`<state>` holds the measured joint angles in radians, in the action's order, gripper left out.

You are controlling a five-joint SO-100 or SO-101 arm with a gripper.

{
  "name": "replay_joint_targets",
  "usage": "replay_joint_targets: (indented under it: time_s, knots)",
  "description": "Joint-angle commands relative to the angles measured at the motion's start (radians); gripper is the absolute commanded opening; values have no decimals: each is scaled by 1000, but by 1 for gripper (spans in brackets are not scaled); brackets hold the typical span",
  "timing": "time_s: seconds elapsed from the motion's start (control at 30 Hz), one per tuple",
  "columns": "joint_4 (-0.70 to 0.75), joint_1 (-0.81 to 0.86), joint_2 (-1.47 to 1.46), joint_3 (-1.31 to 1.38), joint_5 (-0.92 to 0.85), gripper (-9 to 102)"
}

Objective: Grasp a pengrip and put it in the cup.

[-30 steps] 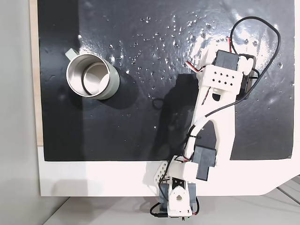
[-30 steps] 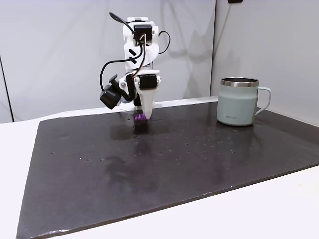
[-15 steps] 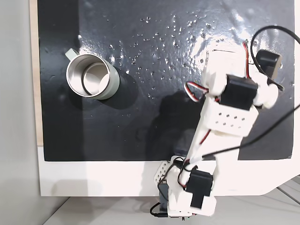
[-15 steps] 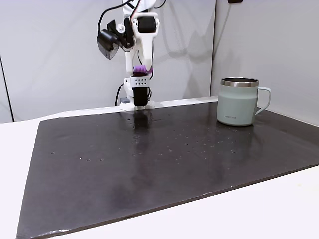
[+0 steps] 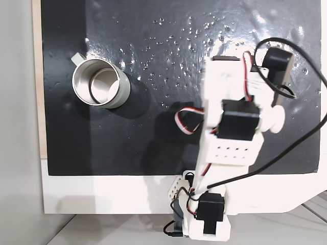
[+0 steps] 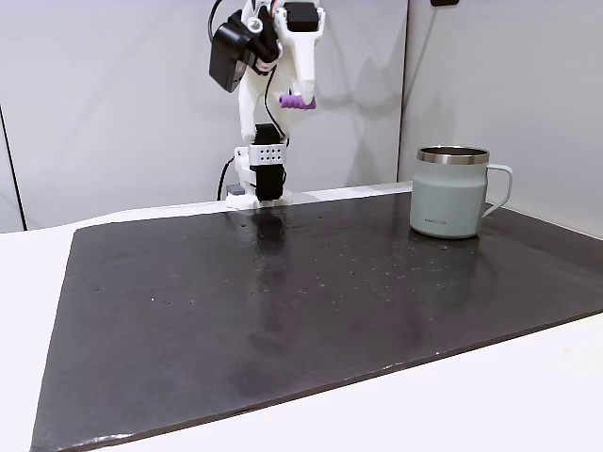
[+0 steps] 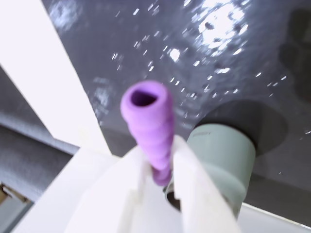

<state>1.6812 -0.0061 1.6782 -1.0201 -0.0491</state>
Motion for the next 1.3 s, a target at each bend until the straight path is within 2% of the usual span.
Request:
replay_joint_targets:
  time_s: [0.0, 0.23, 0.57, 0.8, 1.27]
  knots:
    - [8, -100, 49, 91, 20, 0]
    - [8, -272, 17, 175, 34, 0]
    - [3, -479, -189, 304, 61, 0]
    - [2, -561, -325, 437, 35, 0]
    - [5, -732, -451, 541, -15, 0]
